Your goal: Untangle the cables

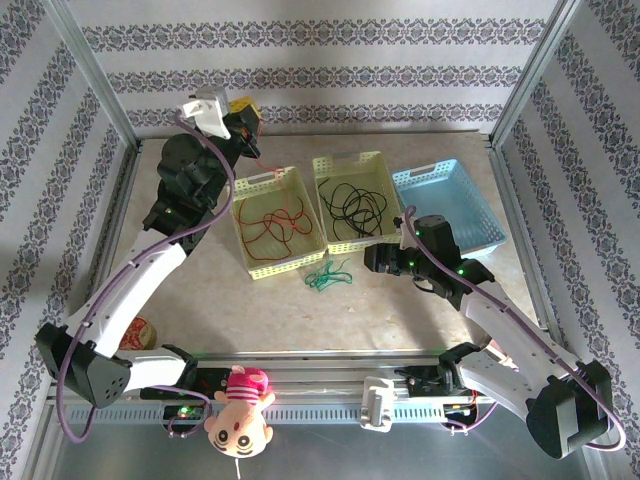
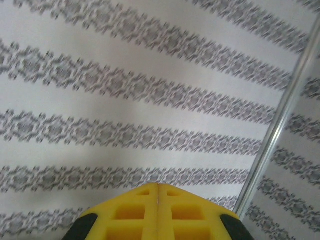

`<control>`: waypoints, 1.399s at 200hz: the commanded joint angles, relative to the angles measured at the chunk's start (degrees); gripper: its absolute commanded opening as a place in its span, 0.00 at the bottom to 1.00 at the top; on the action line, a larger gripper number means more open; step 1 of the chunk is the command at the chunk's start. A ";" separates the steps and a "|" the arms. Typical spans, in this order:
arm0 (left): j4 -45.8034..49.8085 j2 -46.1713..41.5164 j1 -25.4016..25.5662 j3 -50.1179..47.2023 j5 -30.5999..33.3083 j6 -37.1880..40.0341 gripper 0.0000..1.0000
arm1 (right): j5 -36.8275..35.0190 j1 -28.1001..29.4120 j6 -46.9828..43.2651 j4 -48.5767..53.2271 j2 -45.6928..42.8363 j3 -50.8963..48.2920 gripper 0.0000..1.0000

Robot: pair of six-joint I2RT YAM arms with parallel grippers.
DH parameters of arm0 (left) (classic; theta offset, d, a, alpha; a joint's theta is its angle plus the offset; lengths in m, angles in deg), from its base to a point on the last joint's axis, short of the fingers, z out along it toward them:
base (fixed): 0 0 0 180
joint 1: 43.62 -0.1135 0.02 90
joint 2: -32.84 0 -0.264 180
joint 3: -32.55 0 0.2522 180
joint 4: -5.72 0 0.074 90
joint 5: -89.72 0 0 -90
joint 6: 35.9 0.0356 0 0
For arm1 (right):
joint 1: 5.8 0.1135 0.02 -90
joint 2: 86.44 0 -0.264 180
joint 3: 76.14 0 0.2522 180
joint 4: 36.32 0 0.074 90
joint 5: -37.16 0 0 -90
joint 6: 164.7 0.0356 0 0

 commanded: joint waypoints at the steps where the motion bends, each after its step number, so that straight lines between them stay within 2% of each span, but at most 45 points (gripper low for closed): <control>1: -2.80 -1.20 -1.79 -2.77 -0.86 -2.52 0.00 | -0.07 -0.64 -0.67 0.01 -0.40 1.20 0.69; 42: -2.69 1.24 -4.82 -6.51 -3.49 -4.59 0.00 | -0.60 -0.64 -0.76 0.55 -0.53 1.47 0.69; 81: -0.98 3.92 -5.07 -9.27 -6.37 -5.76 0.00 | -1.30 -0.64 -0.75 1.42 -0.77 1.38 0.69; 102: 1.52 6.50 -4.92 -9.55 -11.07 -8.91 0.00 | -1.30 -0.51 -1.01 2.18 0.10 1.67 0.69; 117: 3.39 7.27 -4.65 -11.12 -11.18 -11.32 0.00 | -1.86 0.16 -1.41 3.28 0.87 2.31 0.69; 121: 3.79 7.31 -4.53 -11.83 -10.94 -11.48 0.03 | -2.09 0.44 -1.51 3.48 1.11 2.49 0.69; 127: 4.61 7.19 -4.39 -12.74 -10.32 -11.56 0.13 | -2.37 0.94 -1.73 3.75 1.29 2.65 0.69; 138: 7.35 6.64 -4.04 -14.25 -8.35 -11.70 0.35 | -3.02 1.96 -2.12 4.32 1.70 3.00 0.69; 155: 12.73 5.54 -3.34 -15.83 -4.11 -12.47 0.76 | -4.02 3.19 -2.54 4.87 2.29 3.22 0.69; 169: 15.50 3.77 -2.09 -17.05 -0.56 -11.50 1.00 | -4.51 3.71 -2.75 4.97 3.10 3.53 0.69; 195: 20.91 -0.53 1.65 -17.52 9.97 -7.99 0.99 | -4.13 4.84 -3.63 5.51 5.89 4.98 0.69; 208: 22.16 -2.18 3.97 -18.02 11.62 -5.43 0.99 | -4.11 5.70 -4.40 6.31 8.06 6.10 0.69; 225: 24.22 -2.21 7.42 -18.53 9.55 -3.45 0.99 | -3.53 6.63 -5.73 7.50 11.48 7.67 0.69; 252: 24.14 0.60 15.17 -21.31 0.76 -3.10 1.00 | -1.91 7.86 -7.79 10.70 18.44 11.15 0.67; 280: 20.19 4.43 22.38 -24.50 -3.54 -5.93 0.91 | -0.70 8.92 -9.02 13.85 25.92 14.84 0.64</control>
